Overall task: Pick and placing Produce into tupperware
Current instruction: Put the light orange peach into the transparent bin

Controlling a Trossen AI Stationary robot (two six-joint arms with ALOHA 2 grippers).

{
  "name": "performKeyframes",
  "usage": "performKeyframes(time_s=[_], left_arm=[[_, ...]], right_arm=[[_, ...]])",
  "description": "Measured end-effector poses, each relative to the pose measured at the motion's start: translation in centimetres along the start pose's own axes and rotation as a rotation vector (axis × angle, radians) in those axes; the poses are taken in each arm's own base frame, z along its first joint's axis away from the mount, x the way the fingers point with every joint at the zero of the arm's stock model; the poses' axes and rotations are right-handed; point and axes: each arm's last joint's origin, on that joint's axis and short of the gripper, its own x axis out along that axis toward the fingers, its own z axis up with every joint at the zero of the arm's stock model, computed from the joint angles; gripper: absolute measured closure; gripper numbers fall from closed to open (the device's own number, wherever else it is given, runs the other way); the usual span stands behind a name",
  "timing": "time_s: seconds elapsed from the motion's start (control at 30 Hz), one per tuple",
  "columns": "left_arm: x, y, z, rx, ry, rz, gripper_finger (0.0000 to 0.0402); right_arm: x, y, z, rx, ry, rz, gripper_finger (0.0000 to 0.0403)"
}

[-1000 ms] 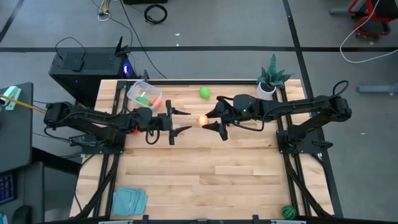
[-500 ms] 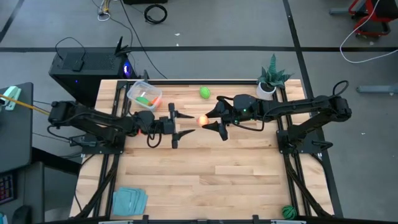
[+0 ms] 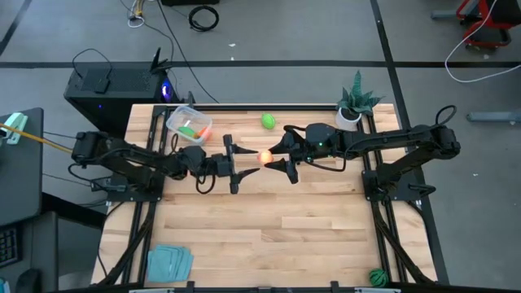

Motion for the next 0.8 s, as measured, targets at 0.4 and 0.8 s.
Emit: performKeyframes(time_s=[0.4,0.8], left_arm=[[0.3,0.8,-1.0,0.017,0.026,0.029,0.0147],[0.8,0.2,-1.5,0.024,-0.007,-0.046,0.015]], right_arm=[[0.0,0.0,0.0,0.0,-0.002,0.008,0.0167],[0.0,0.1,-0.1,0.0,0.007,0.022,0.0167]])
